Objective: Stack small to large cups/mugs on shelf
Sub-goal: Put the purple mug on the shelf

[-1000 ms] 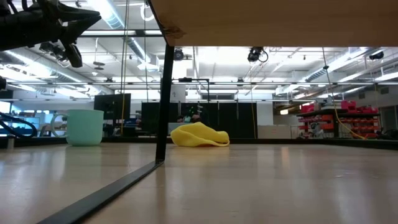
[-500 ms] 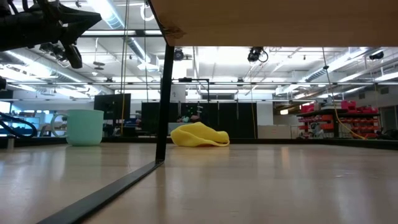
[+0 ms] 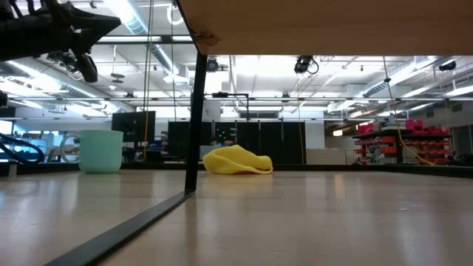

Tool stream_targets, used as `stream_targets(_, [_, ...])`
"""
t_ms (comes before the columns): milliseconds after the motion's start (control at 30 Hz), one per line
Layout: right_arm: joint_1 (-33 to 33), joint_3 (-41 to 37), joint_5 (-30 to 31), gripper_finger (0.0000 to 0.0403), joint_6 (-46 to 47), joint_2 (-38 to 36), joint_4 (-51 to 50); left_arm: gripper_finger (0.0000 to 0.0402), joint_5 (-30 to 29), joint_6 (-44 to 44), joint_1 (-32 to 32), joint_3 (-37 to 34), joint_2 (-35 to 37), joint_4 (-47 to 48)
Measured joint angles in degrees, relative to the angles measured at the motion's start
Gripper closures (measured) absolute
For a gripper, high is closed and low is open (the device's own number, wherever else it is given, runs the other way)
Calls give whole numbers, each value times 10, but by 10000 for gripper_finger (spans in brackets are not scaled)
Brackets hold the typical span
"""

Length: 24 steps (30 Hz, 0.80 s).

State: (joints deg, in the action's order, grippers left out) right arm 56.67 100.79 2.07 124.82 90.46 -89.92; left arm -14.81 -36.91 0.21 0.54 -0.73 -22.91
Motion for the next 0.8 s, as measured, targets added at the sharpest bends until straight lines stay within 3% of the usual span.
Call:
stream_targets(333, [14, -70, -4, 390, 27, -9, 8, 383, 0, 0, 0, 0, 0, 19])
stream_targets(500, [12, -76, 28, 390, 28, -16, -2, 387, 0, -4, 0, 0, 0, 18])
stream_targets(800, [7, -76, 30, 390, 26, -16, -2, 377, 0, -2, 0, 0, 0, 18])
